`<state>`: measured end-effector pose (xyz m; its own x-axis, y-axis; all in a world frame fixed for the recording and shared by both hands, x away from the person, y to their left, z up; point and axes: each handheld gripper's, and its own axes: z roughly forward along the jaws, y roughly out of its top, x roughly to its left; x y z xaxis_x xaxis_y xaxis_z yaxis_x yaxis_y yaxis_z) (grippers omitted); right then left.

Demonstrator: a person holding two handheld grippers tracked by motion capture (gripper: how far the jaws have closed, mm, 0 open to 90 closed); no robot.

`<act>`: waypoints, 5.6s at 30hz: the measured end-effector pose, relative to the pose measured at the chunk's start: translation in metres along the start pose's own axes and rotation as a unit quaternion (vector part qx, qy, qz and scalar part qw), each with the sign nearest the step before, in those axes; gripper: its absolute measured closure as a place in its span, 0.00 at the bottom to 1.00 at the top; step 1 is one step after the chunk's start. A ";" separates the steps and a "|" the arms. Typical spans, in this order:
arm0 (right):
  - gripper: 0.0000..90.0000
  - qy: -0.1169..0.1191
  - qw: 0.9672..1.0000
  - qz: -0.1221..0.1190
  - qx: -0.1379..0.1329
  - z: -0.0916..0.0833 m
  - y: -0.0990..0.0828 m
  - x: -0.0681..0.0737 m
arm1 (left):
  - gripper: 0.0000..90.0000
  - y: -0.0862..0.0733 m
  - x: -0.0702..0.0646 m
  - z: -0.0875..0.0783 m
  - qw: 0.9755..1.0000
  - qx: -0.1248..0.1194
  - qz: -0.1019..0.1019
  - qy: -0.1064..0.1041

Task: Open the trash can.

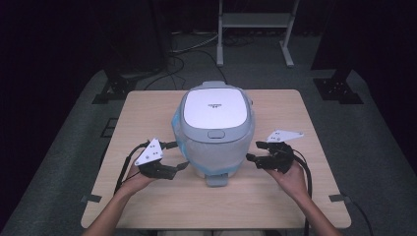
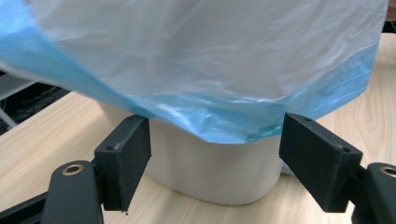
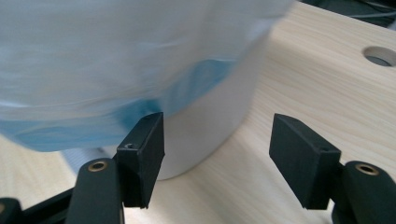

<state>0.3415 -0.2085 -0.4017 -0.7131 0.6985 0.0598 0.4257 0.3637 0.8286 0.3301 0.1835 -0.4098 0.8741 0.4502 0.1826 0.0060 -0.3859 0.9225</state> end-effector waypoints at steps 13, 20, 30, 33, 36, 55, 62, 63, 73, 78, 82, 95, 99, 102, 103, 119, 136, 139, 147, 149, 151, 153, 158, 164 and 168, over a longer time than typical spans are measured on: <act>0.37 0.011 1.000 -0.015 -0.002 0.005 0.004 0.005 | 0.27 0.004 0.000 0.009 1.000 -0.009 -0.002 0.016; 0.37 0.014 1.000 -0.013 -0.004 0.013 0.009 0.006 | 0.27 0.004 0.004 0.009 1.000 -0.006 -0.005 0.024; 0.37 0.008 1.000 -0.015 -0.004 0.026 0.019 0.001 | 0.27 0.003 0.014 0.012 0.999 -0.003 -0.015 0.038; 0.37 0.006 1.000 -0.015 -0.005 0.030 0.022 -0.001 | 0.27 0.005 0.018 0.013 0.999 0.001 -0.017 0.044; 0.37 0.004 1.000 -0.010 -0.007 0.034 0.024 -0.004 | 0.27 0.006 0.023 0.016 0.999 0.004 -0.021 0.049; 0.35 0.007 1.000 0.011 -0.006 0.013 0.011 -0.015 | 0.19 -0.004 0.011 -0.003 0.998 0.009 -0.054 0.034; 0.34 0.004 1.000 0.019 -0.013 -0.004 0.002 -0.017 | 0.11 -0.005 -0.006 -0.004 0.998 0.020 -0.057 0.021; 0.34 0.003 1.000 0.020 -0.011 -0.006 0.000 -0.017 | 0.11 -0.006 -0.009 -0.003 0.998 0.019 -0.055 0.020; 0.33 -0.006 1.000 0.024 -0.015 -0.023 -0.012 -0.020 | 0.13 -0.015 -0.029 -0.004 0.998 0.021 -0.059 0.015; 0.33 -0.002 0.999 0.029 -0.018 -0.028 -0.017 -0.020 | 0.15 -0.018 -0.037 0.001 0.998 0.024 -0.061 0.009; 0.33 -0.001 0.999 0.032 -0.019 -0.029 -0.021 -0.020 | 0.19 -0.020 -0.043 0.005 0.998 0.026 -0.062 0.008; 0.32 0.004 0.999 0.034 -0.021 -0.035 -0.033 -0.017 | 0.37 -0.023 -0.058 0.029 0.997 0.044 -0.063 -0.010; 0.32 0.003 0.999 0.035 -0.008 -0.033 -0.039 -0.016 | 0.44 -0.024 -0.058 0.036 0.997 0.054 -0.060 -0.016; 0.32 0.005 0.999 0.042 -0.016 -0.036 -0.040 -0.017 | 0.51 -0.024 -0.057 0.042 0.996 0.062 -0.068 -0.004; 0.32 0.004 0.999 0.042 -0.017 -0.037 -0.040 -0.017 | 0.52 -0.024 -0.056 0.043 0.995 0.067 -0.070 -0.003; 0.32 0.005 0.998 0.051 -0.026 -0.039 -0.043 -0.018 | 0.80 -0.022 -0.054 0.074 0.994 0.090 -0.059 0.023; 0.32 0.006 0.999 0.051 -0.015 -0.035 -0.046 -0.017 | 0.76 -0.028 -0.050 0.084 0.991 0.082 -0.085 0.057; 0.32 0.005 0.999 0.047 -0.014 -0.034 -0.046 -0.016 | 0.75 -0.028 -0.052 0.084 0.991 0.082 -0.084 0.066; 0.32 0.006 0.999 0.049 -0.016 -0.034 -0.046 -0.015 | 0.77 -0.029 -0.056 0.085 0.989 0.081 -0.094 0.081; 0.32 0.006 0.999 0.047 -0.015 -0.033 -0.045 -0.015 | 0.76 -0.030 -0.057 0.085 0.988 0.079 -0.100 0.086; 0.32 0.007 0.999 0.045 -0.015 -0.034 -0.045 -0.014 | 0.76 -0.031 -0.056 0.085 0.988 0.076 -0.102 0.083; 0.32 0.007 0.999 0.044 -0.016 -0.034 -0.044 -0.013 | 0.76 -0.031 -0.056 0.085 0.988 0.078 -0.101 0.083; 0.32 0.000 0.999 0.043 -0.019 -0.039 -0.044 -0.014 | 0.76 -0.031 -0.055 0.086 0.988 0.081 -0.105 0.079; 0.32 -0.007 0.998 0.054 -0.028 -0.047 -0.047 -0.018 | 0.76 -0.031 -0.055 0.086 0.988 0.084 -0.100 0.077; 0.32 -0.011 0.998 0.059 -0.030 -0.050 -0.048 -0.021 | 0.78 -0.031 -0.056 0.087 0.988 0.087 -0.099 0.076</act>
<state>0.3083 -0.2715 -0.4148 -0.6481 0.7472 0.1472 0.4709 0.2412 0.8486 0.3234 0.1003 -0.4780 0.7641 0.6418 0.0650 0.2653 -0.4046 0.8752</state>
